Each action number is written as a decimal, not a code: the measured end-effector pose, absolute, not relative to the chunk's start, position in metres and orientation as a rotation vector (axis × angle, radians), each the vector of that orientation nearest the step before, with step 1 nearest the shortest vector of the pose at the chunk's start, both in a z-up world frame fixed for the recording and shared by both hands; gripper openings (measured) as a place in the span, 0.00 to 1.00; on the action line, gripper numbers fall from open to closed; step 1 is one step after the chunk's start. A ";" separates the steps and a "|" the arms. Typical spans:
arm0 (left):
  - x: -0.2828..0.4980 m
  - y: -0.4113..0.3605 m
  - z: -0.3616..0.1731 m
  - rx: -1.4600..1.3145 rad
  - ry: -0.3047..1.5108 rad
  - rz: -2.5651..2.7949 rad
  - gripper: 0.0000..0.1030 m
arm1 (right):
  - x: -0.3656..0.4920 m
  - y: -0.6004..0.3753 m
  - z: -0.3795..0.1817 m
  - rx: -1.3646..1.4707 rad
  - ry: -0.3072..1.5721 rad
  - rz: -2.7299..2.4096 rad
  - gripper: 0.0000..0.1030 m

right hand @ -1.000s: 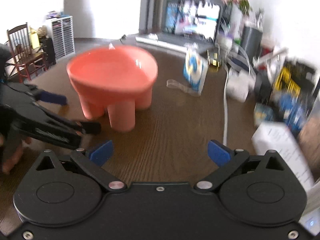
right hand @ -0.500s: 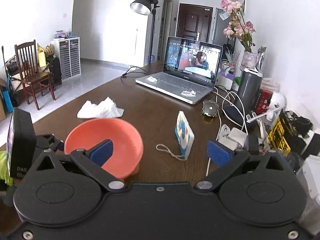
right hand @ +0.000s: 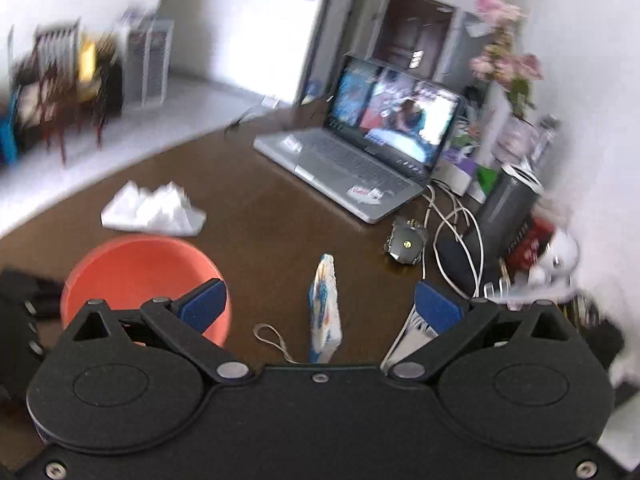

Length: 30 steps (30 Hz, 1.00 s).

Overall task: Clean bowl
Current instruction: 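Grasp the bowl's foot with the left gripper while the right gripper grasps the sponge, then lift the bowl with the left gripper while the right gripper brings the sponge inside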

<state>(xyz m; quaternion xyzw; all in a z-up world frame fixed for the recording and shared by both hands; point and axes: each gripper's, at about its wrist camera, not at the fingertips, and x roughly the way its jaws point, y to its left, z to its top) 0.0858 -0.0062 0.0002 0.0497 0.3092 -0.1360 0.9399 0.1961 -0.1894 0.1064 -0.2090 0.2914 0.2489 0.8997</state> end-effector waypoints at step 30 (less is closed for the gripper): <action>0.045 0.029 0.003 0.053 0.636 -0.364 0.37 | 0.128 -0.146 0.043 -1.184 0.411 0.910 0.11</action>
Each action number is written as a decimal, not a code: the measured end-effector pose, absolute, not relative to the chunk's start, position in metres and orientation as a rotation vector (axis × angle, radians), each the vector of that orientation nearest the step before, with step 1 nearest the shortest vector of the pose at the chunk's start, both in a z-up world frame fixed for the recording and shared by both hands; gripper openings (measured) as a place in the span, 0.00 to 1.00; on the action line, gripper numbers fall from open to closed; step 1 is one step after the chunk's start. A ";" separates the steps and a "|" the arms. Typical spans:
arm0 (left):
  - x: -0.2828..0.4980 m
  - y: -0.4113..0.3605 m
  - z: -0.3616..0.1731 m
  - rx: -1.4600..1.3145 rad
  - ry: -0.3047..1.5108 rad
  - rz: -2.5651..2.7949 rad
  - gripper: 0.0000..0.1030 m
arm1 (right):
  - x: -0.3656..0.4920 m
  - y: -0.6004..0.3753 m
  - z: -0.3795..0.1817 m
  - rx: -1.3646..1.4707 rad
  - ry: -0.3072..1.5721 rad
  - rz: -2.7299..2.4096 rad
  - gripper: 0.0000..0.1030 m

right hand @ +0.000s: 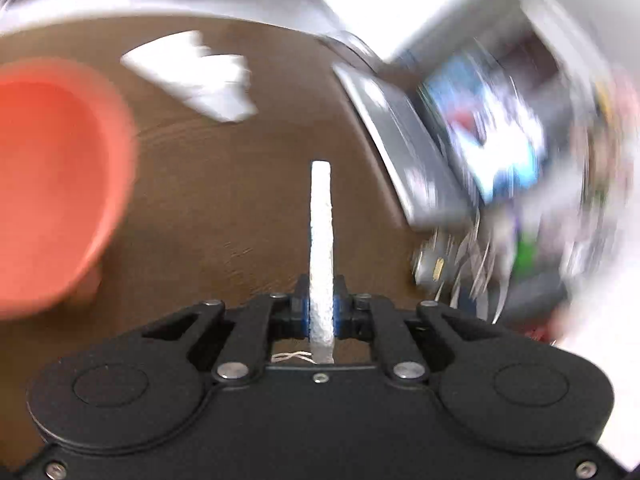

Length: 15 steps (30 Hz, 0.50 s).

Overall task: Clean bowl
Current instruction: 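Lift the bowl with the left gripper while the right gripper brings the sponge inside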

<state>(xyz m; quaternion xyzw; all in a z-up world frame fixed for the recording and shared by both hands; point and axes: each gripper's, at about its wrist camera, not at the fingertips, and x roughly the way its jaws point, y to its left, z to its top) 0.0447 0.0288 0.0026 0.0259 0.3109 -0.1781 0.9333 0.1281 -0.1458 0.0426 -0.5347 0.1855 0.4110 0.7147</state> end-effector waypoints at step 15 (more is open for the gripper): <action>0.044 0.027 0.001 0.047 0.644 -0.361 0.37 | 0.042 -0.142 0.042 -1.991 -0.126 1.070 0.12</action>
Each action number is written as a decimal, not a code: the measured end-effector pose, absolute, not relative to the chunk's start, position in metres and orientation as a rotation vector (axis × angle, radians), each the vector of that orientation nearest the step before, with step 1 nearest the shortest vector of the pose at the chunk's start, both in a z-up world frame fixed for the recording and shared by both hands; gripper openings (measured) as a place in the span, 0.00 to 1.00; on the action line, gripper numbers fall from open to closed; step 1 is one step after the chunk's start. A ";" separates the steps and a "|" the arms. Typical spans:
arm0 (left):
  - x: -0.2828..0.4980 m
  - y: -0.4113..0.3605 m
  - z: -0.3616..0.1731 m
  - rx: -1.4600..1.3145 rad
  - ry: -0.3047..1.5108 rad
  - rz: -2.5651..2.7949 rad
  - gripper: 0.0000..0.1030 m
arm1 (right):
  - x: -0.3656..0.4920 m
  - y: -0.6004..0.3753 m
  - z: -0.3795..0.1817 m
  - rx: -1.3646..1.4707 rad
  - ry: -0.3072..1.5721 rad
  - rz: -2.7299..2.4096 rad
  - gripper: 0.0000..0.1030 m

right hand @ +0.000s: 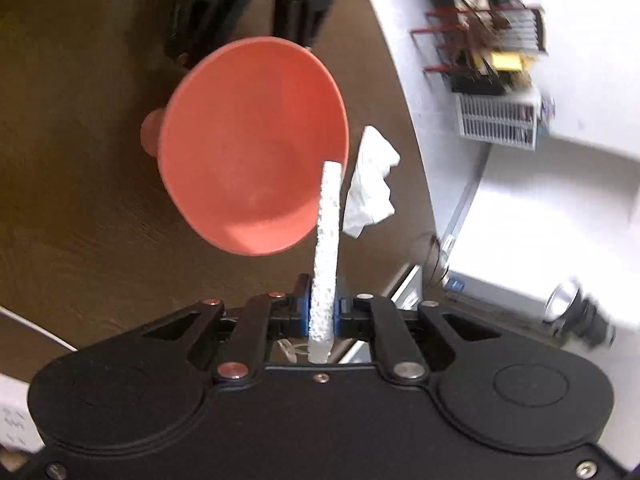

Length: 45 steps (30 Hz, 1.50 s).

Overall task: Clean bowl
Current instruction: 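Lift the bowl with the left gripper while the right gripper brings the sponge inside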

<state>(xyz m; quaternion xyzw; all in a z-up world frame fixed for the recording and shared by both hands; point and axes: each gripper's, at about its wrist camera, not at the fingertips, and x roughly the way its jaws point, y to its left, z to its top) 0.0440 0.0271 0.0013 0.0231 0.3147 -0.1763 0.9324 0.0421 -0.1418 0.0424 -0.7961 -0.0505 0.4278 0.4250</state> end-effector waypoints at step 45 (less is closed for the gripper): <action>0.046 0.031 0.001 0.048 0.640 -0.331 0.37 | 0.033 -0.163 0.046 -1.986 -0.138 1.364 0.12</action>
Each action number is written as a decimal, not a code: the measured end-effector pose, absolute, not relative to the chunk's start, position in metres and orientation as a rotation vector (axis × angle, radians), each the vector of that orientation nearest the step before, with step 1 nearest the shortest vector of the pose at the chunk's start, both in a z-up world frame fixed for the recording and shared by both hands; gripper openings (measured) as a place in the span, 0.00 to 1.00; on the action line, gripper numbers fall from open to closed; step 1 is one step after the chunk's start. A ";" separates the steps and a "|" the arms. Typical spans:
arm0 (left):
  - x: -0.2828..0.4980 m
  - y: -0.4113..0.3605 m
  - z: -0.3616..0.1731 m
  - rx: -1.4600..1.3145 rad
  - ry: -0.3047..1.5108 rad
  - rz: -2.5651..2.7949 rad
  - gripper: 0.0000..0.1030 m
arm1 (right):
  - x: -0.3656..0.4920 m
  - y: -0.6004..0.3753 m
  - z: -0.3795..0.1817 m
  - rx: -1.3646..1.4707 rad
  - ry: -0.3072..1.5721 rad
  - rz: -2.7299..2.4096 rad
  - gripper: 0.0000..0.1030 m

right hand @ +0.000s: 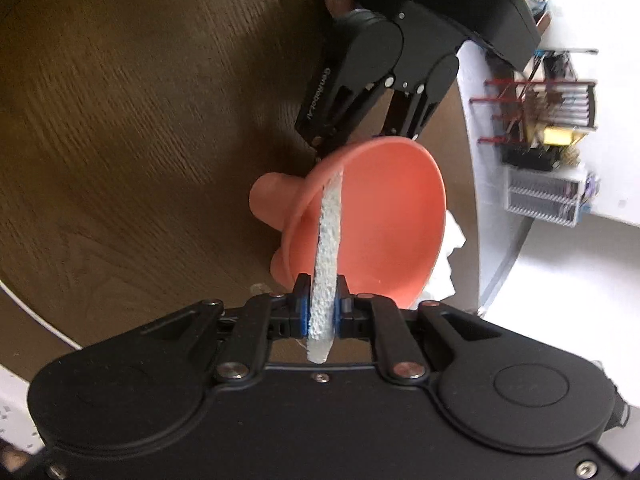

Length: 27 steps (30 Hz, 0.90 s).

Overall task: Clean bowl
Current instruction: 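Lift the bowl with the left gripper while the right gripper brings the sponge inside, then scrub the bowl's inner wall with the sponge in the right gripper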

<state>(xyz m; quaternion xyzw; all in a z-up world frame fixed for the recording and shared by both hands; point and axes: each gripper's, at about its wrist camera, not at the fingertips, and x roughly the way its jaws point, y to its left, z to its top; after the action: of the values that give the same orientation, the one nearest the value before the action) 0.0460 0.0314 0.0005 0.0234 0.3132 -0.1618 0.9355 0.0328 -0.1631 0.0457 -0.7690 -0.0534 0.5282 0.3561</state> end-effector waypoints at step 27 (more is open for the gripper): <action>0.046 0.027 -0.001 0.086 0.634 -0.329 0.38 | 0.091 -0.053 0.022 -1.855 -0.130 1.280 0.13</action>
<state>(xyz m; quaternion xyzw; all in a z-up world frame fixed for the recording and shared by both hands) 0.0456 0.0266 -0.0006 0.0422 0.3102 -0.1611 0.9360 0.0911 -0.0526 0.0225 -0.7427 -0.0519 0.5127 0.4277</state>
